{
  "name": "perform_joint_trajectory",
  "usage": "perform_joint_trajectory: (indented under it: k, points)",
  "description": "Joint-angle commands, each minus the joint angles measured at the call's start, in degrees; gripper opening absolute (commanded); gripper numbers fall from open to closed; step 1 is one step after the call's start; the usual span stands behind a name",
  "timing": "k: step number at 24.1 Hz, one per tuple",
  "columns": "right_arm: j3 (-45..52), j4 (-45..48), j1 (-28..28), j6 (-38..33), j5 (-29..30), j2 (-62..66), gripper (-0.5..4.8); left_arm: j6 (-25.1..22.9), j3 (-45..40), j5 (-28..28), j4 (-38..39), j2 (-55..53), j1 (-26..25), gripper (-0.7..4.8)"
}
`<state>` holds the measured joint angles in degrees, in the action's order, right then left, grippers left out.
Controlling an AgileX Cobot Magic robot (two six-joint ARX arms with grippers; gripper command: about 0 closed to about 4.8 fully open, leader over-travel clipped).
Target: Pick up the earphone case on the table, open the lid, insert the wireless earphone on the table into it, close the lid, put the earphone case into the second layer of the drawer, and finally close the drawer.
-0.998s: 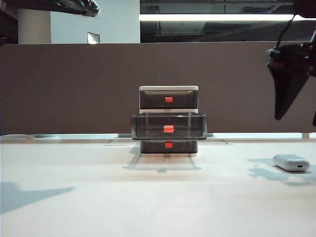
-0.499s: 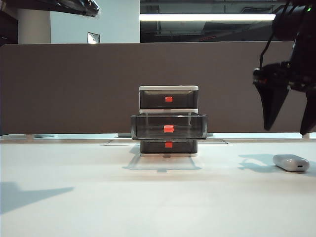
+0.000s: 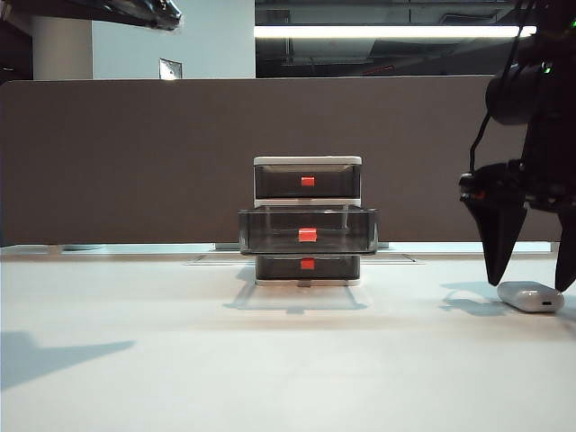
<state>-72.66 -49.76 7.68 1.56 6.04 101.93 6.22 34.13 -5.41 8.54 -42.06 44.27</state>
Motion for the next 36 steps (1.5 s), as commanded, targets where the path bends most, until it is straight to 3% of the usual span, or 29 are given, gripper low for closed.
perform_joint_trajectory:
  k: [1, 24, 28, 29, 31, 36]
  points:
    - [-0.35, 2.08, 0.02, 0.20, -0.17, 0.35, 4.04, 0.24, 0.13, -0.15, -0.94, 0.07, 0.07, -0.05]
    - [-0.37, 2.84, 0.00, -3.13, -0.85, 2.89, 3.98, 0.24, 0.13, -0.15, -0.94, 0.07, 0.04, -0.06]
    - [-0.37, 2.84, 0.02, -3.26, -0.98, 2.89, 3.29, 0.24, 0.13, -0.15, -0.94, 0.07, 0.07, -0.06]
    - [-0.37, 2.84, 0.02, -3.26, -0.98, 2.89, 2.74, 0.24, 0.13, -0.15, -0.94, 0.07, 0.07, -0.06]
    - [-0.35, 2.80, 0.02, -3.26, -0.98, 2.89, 2.22, 0.22, 0.13, -0.15, -0.96, 0.07, 0.07, -0.06]
    - [-0.37, 1.86, 0.02, -3.23, -0.98, 2.89, 2.10, 0.22, 0.13, -0.15, -0.94, 0.04, 0.07, -0.06]
